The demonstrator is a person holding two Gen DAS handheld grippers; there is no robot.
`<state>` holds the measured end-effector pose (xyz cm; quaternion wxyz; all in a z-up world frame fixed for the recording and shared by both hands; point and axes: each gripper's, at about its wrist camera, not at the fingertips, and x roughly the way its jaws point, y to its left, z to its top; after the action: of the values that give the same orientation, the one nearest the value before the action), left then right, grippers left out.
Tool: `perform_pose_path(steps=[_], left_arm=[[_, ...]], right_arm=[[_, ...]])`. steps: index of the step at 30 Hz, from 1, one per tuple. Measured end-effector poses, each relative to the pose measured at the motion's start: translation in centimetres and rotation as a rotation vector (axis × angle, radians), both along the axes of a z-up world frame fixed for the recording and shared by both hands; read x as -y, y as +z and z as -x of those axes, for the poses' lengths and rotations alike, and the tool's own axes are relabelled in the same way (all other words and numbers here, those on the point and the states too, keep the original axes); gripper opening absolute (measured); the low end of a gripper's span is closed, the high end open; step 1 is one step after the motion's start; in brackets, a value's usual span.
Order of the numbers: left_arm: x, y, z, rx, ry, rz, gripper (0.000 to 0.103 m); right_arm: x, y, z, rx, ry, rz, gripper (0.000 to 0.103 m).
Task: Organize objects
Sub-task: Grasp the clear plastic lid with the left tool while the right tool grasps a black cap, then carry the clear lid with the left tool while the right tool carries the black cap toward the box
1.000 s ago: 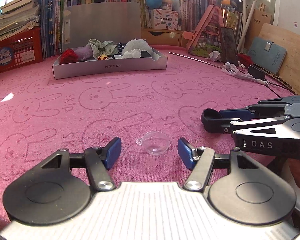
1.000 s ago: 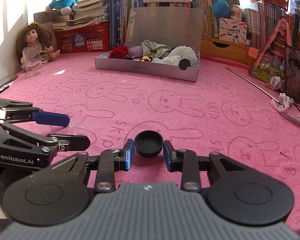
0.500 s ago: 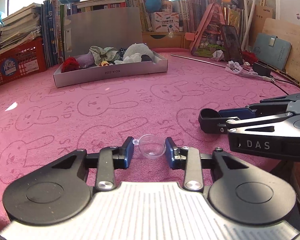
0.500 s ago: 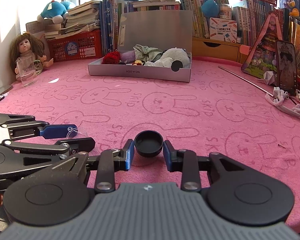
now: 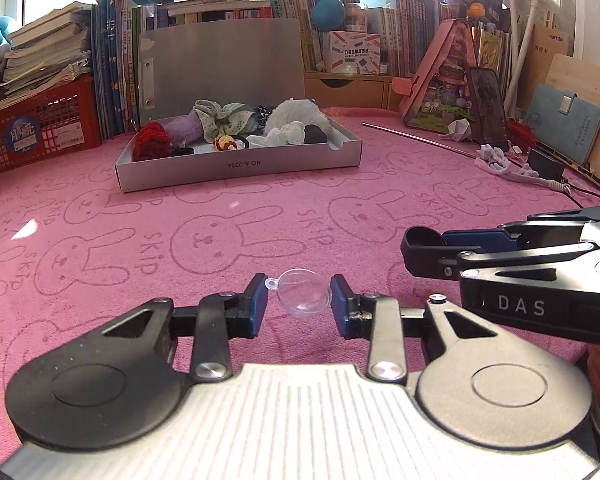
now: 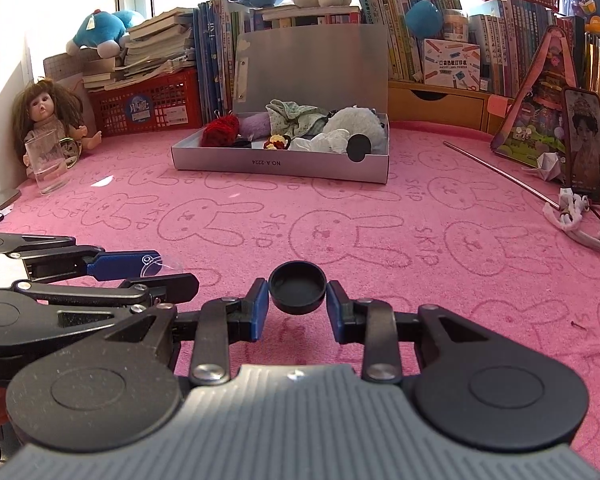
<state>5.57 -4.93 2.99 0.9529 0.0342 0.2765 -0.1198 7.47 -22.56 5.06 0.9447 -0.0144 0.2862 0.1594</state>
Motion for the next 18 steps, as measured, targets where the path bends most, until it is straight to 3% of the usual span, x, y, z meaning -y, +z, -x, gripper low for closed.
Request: perform_pose_path(steps=[10,18], left_arm=[[-2.2,1.9,-5.5,-0.005,0.053,0.026,0.039],[-3.9,3.6,-12.1,-0.003,0.112,0.039,0.039]], right_arm=[[-1.1,1.5,-4.6,0.009,-0.029,0.012,0.037],[-1.8,2.7,-10.6,-0.018,-0.05,-0.031,0.037]])
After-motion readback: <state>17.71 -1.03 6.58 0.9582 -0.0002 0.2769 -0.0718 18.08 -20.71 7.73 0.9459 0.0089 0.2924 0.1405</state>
